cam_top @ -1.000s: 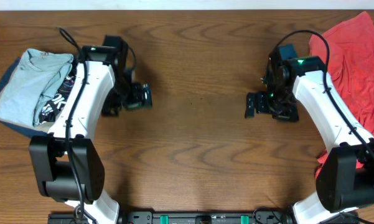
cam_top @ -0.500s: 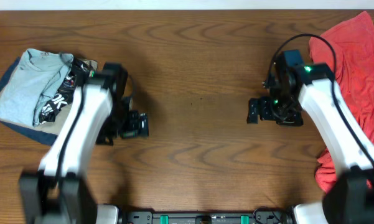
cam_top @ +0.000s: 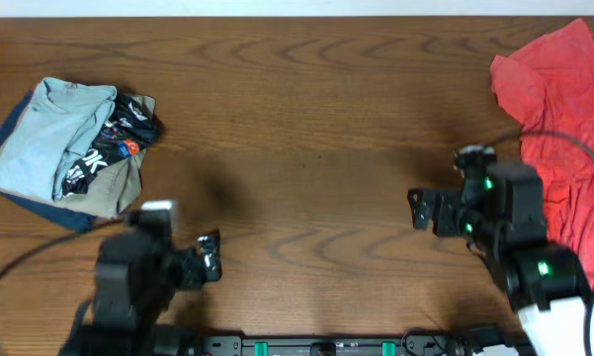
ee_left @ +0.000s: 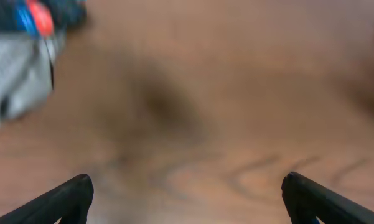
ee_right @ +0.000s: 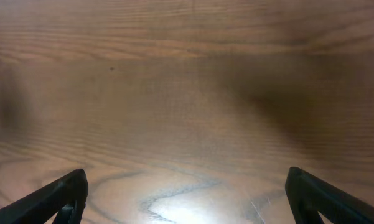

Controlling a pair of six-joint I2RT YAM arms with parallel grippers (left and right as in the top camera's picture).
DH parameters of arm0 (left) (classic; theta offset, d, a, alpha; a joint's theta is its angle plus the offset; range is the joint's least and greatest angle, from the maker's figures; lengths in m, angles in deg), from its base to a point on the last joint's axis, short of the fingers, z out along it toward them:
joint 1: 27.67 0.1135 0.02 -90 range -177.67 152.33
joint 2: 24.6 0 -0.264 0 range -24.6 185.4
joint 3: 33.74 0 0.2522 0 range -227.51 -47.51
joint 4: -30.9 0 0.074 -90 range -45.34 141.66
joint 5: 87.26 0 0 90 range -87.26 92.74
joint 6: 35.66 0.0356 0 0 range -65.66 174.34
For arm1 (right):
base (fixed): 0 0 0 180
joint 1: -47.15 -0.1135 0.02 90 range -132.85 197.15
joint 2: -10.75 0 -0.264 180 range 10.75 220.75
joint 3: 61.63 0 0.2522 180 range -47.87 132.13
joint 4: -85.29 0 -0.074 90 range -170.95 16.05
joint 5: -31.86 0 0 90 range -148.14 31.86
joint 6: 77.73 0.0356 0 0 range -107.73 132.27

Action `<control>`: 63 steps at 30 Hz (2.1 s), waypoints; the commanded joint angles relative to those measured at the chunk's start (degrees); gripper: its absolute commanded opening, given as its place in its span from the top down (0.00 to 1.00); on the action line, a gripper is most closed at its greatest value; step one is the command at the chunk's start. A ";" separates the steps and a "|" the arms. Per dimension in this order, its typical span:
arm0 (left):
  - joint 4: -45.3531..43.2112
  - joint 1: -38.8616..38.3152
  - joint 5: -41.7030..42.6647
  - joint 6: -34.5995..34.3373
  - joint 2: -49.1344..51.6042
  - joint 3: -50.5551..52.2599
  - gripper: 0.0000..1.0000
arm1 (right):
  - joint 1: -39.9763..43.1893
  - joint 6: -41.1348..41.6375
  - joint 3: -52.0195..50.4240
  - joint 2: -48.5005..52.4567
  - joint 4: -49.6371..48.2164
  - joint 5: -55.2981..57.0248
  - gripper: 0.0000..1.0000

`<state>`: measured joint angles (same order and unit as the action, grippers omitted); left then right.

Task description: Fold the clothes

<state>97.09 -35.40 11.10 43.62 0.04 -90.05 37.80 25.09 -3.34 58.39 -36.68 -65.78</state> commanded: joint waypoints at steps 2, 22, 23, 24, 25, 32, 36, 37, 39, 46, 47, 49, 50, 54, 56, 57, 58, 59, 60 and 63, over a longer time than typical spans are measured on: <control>-1.29 -0.28 -1.11 -0.94 -7.76 0.70 0.02 | -0.46 0.39 -2.71 -3.69 1.27 0.98 0.01; 1.49 -0.31 -1.11 -0.94 -10.67 0.70 0.02 | -0.46 0.42 -2.71 -4.13 8.04 1.01 0.01; 1.49 -0.28 -1.11 -0.94 -10.67 0.72 0.02 | -0.46 0.42 -2.71 -4.13 8.04 0.98 0.01; 1.49 -0.31 -1.11 -0.94 -10.67 0.70 0.02 | -0.46 0.39 -2.71 -4.13 8.04 0.98 0.01; 1.49 -0.28 -1.11 -0.94 -10.67 0.70 0.02 | -0.46 0.42 -2.71 -4.22 8.04 1.01 0.01; 1.49 -0.28 -1.11 -0.94 -10.67 0.72 0.02 | -0.33 0.35 -2.86 -5.86 8.02 2.21 0.01; 1.49 -0.31 -1.11 -0.94 -10.67 0.70 0.02 | -0.37 -0.76 -4.24 -9.53 6.14 3.82 0.01; 1.49 -0.28 -1.11 -0.94 -10.67 0.72 0.02 | -0.37 -1.75 -5.05 -10.69 4.81 3.82 0.01; 1.49 -0.28 -1.11 -0.94 -10.67 0.70 0.02 | -0.37 -4.22 -8.15 -14.36 0.04 3.76 0.01; 1.49 -0.28 -1.11 -0.94 -10.67 0.70 0.02 | -0.35 -7.72 -21.90 -30.08 -15.26 3.10 0.01; 1.49 -0.31 -1.11 -0.94 -10.67 0.72 0.02 | -0.31 -8.48 -23.96 -32.52 -17.68 3.10 0.01; 1.49 -0.28 -1.11 -0.94 -10.67 0.70 0.02 | -0.13 -9.73 -27.76 -37.05 -22.27 3.10 0.01; 1.49 -0.28 -1.11 -0.94 -10.67 0.72 0.02 | 0.09 -9.94 -29.24 -38.80 -24.11 3.10 0.01; 1.49 -0.28 -1.11 -0.94 -10.67 0.72 0.02 | 1.70 -10.80 -34.84 -45.35 -30.16 3.10 0.01; 1.49 -0.28 -1.11 -0.94 -10.67 0.70 0.02 | 2.80 -10.80 -37.35 -47.52 -33.03 3.13 0.01; 1.49 -0.28 -1.11 -0.94 -10.67 0.70 0.02 | 3.39 -10.80 -38.80 -47.30 -35.47 3.13 0.01; 1.49 -0.28 -1.11 -0.94 -10.67 0.70 0.02 | 3.69 -10.99 -39.76 -47.34 -36.96 3.15 0.01; 1.49 -0.28 -1.11 -0.94 -10.67 0.70 0.02 | 4.07 -11.47 -41.13 -47.34 -39.39 3.15 0.01; 1.49 -0.28 -1.11 -0.94 -10.67 0.70 0.02 | 4.31 -11.89 -42.47 -47.34 -41.70 3.21 0.01; 1.49 -0.28 -1.11 -0.94 -10.67 0.70 0.02 | 4.90 -14.60 -44.17 -47.36 -45.40 4.52 0.01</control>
<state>98.49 -35.40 10.86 43.41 -10.43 -89.53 41.87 13.97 -46.42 11.42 -81.05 -62.57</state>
